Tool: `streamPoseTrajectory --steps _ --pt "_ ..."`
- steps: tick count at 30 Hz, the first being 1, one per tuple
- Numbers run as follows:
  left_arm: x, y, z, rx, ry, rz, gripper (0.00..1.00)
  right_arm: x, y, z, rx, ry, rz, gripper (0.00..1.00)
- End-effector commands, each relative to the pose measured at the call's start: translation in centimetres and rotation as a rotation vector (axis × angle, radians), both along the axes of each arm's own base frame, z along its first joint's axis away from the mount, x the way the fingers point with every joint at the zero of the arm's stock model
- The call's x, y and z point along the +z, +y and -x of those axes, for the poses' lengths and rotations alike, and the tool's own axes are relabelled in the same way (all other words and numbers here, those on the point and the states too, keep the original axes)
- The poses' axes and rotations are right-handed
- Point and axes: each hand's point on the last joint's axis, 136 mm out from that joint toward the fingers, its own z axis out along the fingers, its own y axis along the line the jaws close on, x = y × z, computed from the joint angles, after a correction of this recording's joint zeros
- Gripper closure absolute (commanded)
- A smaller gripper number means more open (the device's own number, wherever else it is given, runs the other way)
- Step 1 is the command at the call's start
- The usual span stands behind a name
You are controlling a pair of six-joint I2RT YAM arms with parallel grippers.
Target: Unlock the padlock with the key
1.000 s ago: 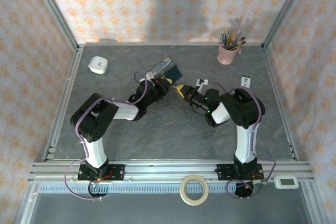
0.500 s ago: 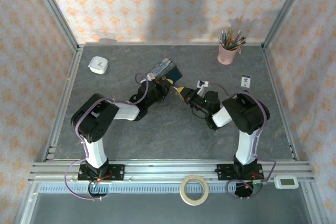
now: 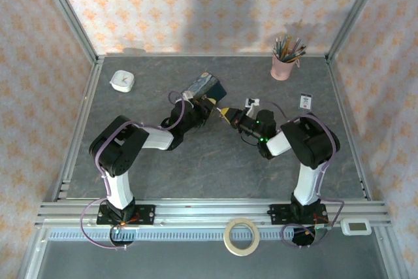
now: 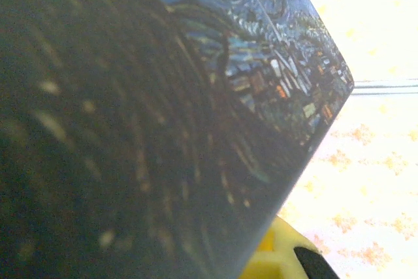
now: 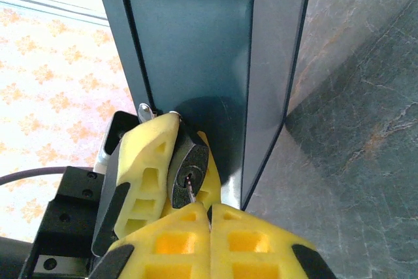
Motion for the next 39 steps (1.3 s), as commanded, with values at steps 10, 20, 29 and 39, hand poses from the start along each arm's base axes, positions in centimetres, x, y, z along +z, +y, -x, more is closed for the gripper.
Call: streamPoseTrajectory --steps 10,20,29,39 --pt "1.0 -0.5 1.2 -0.184 -0.057 0.038 1.0 3.1 -0.8 0.7 0.087 -0.067 -0.041 1.0" --pt "1.5 0.3 -0.1 -0.15 -0.069 0.039 1.0 3.0 -2.3 1.9 0.041 -0.032 -0.079 1.0" --pt "2.2 0.1 0.4 -0.161 -0.081 0.066 1.0 3.3 -2.0 1.7 0.022 -0.026 -0.108 1.0" --pt "2.8 -0.6 1.2 -0.182 -0.089 0.089 1.0 2.7 -0.7 0.6 0.029 -0.018 -0.131 1.0"
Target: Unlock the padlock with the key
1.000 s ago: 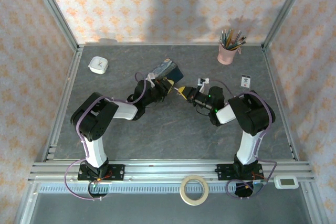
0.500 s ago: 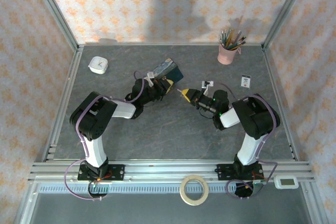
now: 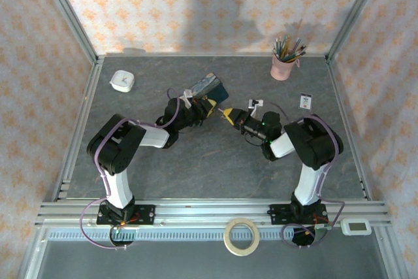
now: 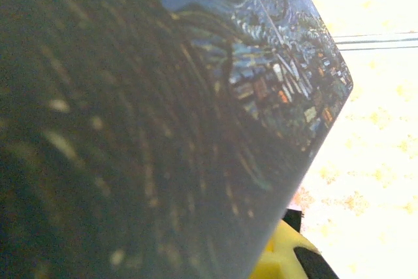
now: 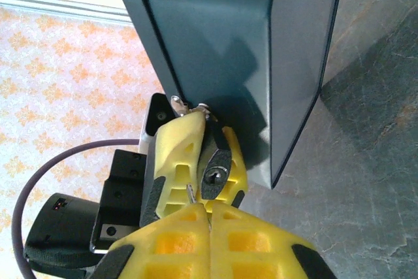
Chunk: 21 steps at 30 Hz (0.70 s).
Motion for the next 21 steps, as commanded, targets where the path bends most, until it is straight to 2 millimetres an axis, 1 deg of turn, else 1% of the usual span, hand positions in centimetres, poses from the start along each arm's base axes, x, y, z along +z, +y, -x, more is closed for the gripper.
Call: streamPoseTrajectory --steps 1,12,21 --pt "2.5 -0.9 0.5 -0.033 -0.077 0.064 1.0 1.4 0.3 -0.6 -0.009 -0.056 -0.034 1.0" --pt "2.8 -1.2 0.5 -0.036 -0.081 0.065 1.0 0.4 0.4 0.0 -0.011 -0.029 -0.014 1.0" --pt "2.6 -1.2 0.4 -0.031 -0.076 0.068 1.0 -0.2 -0.3 0.8 -0.035 -0.014 0.011 1.0"
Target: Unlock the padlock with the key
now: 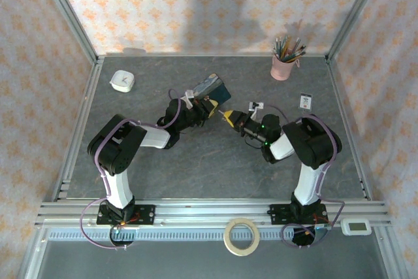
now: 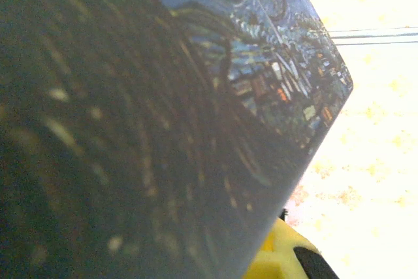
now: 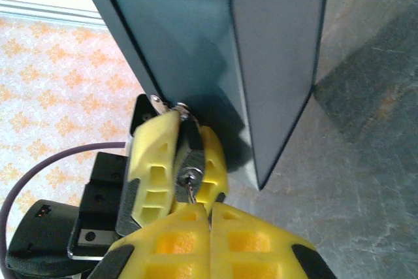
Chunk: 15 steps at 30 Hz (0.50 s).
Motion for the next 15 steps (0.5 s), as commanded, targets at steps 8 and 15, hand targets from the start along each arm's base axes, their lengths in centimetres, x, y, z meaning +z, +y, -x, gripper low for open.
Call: streamPoseTrajectory --steps 8,15 --pt "2.5 -0.7 0.0 -0.022 -0.084 0.048 1.0 1.6 -0.1 0.2 -0.009 -0.061 -0.013 1.0" --pt "2.4 -1.0 0.2 -0.029 -0.081 0.05 1.0 3.0 0.6 -0.2 0.008 -0.092 -0.034 1.0"
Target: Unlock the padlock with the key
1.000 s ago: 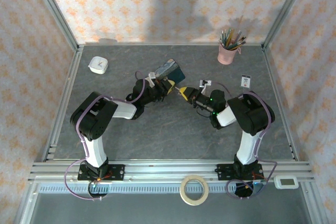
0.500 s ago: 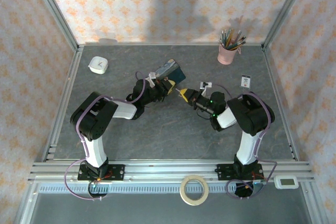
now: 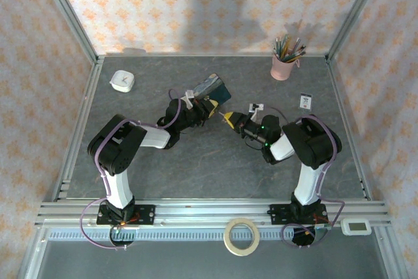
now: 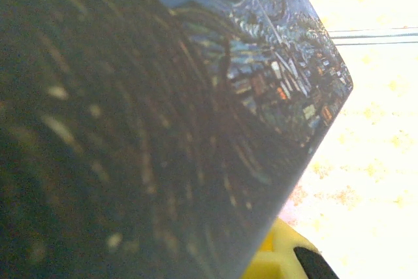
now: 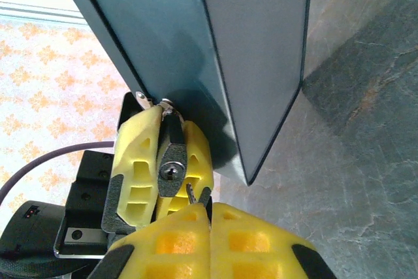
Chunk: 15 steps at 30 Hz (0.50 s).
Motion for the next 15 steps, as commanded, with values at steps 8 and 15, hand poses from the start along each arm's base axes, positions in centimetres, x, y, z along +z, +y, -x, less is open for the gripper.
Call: streamPoseTrajectory --steps 8,15 --pt "2.57 -1.45 0.37 -0.039 -0.086 0.055 1.0 3.48 1.13 -0.88 0.013 -0.112 -0.054 1.0" --pt "2.07 -1.42 0.7 -0.04 -0.077 0.052 1.0 4.47 1.06 -0.85 0.013 -0.137 -0.078 1.0"
